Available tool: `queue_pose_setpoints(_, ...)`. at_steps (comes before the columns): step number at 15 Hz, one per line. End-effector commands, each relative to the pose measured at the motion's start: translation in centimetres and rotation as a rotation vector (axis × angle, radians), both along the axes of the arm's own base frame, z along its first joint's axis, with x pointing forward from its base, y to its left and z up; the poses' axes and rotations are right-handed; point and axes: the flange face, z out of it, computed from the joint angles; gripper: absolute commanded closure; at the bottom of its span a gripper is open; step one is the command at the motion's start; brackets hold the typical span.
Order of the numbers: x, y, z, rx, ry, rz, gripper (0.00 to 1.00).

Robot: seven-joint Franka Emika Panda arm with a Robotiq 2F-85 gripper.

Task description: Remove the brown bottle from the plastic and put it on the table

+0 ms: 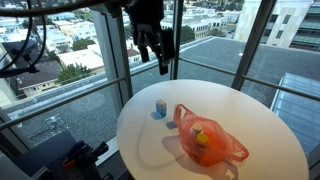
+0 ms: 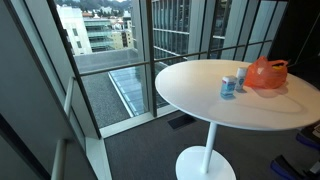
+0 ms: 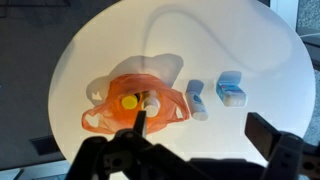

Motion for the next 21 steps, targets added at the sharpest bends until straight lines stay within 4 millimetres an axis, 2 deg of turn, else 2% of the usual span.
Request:
queue_pose_setpoints(1,2.5,-3.7,-1.2,-0.017,0.012,-0.065,0.00)
queue_pose_setpoints(4,4.2,-6.7,-3.4,-0.018,0.023,-0.110,0.00)
queue_pose_setpoints(9,6.5,-10.3,-6.9,-0.027,0.057,-0.164,0.00)
queue_pose_setpoints(10,6.8,-10.7,-7.1,-0.028,0.063,-0.167,0.00)
queue_pose_setpoints(11,5.7,-9.5,-7.3,-0.013,0.059,-0.151,0.00)
queue_pose_setpoints(13,6.0,-9.7,-8.1,-0.012,0.075,-0.153,0.00)
queue_pose_setpoints(16,5.9,-9.7,-7.9,-0.012,0.070,-0.152,0.00)
queue_pose_setpoints(21,7.2,-11.1,-9.8,-0.055,0.040,-0.170,0.00)
